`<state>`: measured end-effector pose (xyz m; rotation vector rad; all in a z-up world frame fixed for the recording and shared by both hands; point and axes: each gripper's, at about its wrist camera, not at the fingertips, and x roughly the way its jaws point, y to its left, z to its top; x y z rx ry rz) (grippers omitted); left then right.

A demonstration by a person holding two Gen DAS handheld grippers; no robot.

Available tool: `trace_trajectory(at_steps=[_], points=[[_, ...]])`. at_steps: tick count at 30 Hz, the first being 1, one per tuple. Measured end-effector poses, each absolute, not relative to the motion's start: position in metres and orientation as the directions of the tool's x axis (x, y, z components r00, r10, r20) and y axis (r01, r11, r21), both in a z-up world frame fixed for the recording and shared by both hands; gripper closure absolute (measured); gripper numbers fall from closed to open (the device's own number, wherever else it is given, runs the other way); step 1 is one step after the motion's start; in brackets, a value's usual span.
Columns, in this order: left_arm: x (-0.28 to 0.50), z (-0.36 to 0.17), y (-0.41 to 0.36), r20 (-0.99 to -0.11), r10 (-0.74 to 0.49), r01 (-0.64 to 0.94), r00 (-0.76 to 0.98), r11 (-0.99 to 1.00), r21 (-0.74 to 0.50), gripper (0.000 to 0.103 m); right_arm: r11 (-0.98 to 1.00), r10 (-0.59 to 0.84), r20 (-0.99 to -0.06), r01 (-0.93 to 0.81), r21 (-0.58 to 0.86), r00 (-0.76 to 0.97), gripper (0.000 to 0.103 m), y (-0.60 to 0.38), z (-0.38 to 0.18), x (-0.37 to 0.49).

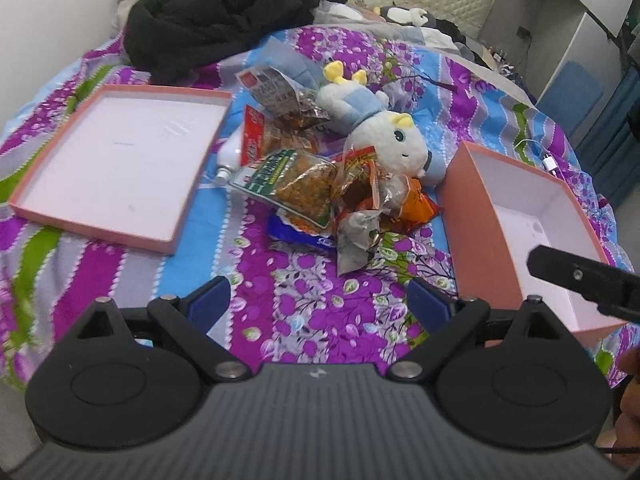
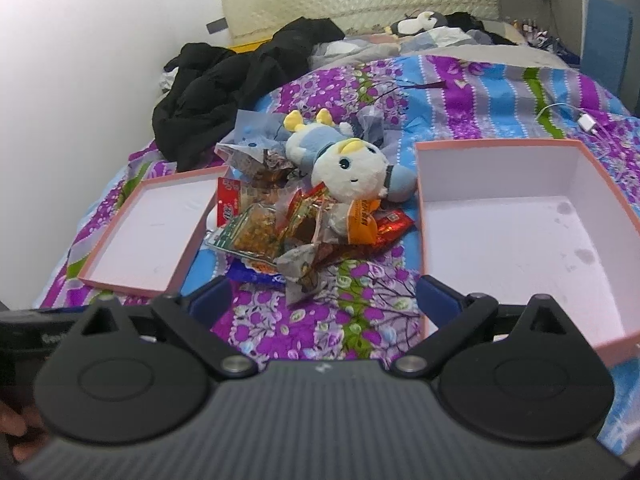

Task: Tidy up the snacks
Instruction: 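Move the left tool toward the clear packet while the right tool approaches the orange-labeled packet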

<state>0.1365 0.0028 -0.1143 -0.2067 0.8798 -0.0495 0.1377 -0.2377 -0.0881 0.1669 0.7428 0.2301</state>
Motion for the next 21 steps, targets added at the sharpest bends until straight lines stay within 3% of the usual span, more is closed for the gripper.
trace_trajectory(at_steps=[7,18,21], points=[[0.188,-0.163,0.001,-0.756,-0.202,0.014,0.622,0.969,-0.247,0.007,0.96,0.278,-0.678,-0.187,0.206,0.68,0.014,-0.225,-0.114,0.198],[0.26,-0.241,-0.006,-0.751,-0.35,0.095,0.561,0.928,-0.361,0.012,0.966,0.255,-0.744,-0.202,0.163,0.618,0.014,-0.201,-0.173,0.298],[0.276,-0.259,-0.01,-0.755,-0.363,0.094,0.546,0.922,-0.376,0.013,0.975,0.184,-0.771,-0.212,0.065,0.609,0.014,-0.19,-0.19,0.32]])
